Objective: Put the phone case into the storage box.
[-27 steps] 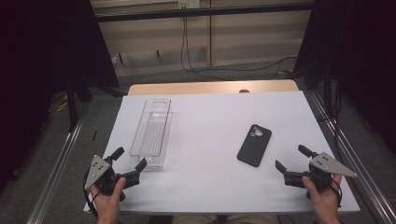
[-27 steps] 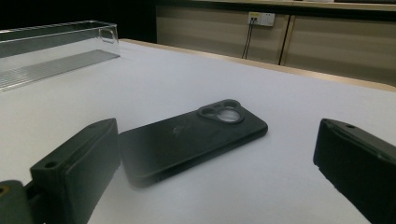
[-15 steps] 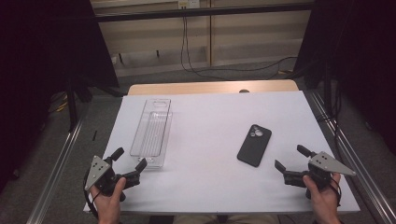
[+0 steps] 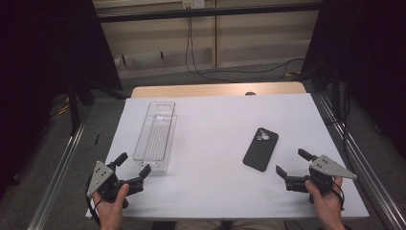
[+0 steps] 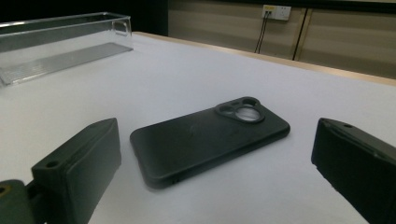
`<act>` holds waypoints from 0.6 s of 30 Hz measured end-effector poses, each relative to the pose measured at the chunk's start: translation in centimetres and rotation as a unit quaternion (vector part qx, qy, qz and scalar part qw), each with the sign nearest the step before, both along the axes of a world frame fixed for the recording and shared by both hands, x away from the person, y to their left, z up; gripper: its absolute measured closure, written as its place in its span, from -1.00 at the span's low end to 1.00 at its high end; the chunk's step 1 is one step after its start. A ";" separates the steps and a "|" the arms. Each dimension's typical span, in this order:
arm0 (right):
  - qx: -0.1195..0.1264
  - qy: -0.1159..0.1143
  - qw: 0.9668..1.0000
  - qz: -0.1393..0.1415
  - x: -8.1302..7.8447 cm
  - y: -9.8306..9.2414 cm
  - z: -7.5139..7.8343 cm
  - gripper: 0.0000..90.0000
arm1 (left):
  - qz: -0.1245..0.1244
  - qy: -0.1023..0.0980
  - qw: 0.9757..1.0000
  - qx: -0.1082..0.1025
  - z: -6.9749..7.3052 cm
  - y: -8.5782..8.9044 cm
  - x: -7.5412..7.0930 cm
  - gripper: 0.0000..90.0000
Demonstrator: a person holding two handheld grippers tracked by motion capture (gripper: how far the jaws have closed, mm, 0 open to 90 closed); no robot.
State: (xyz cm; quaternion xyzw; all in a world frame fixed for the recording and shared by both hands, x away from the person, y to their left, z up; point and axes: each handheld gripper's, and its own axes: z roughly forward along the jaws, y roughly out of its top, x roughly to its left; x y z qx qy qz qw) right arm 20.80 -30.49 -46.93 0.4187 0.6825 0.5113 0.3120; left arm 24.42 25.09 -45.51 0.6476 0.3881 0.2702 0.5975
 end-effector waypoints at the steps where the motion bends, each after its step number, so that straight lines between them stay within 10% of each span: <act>1: 0.000 0.000 1.000 0.004 0.1 0.1 0.0 -0.98 | -0.004 0.000 1.000 -0.001 0.0 0.1 0.1 -0.94; 18: 0.009 -0.016 0.999 0.029 1.9 2.6 1.0 -1.00 | -0.002 -0.002 1.000 0.005 0.0 0.0 0.0 -0.94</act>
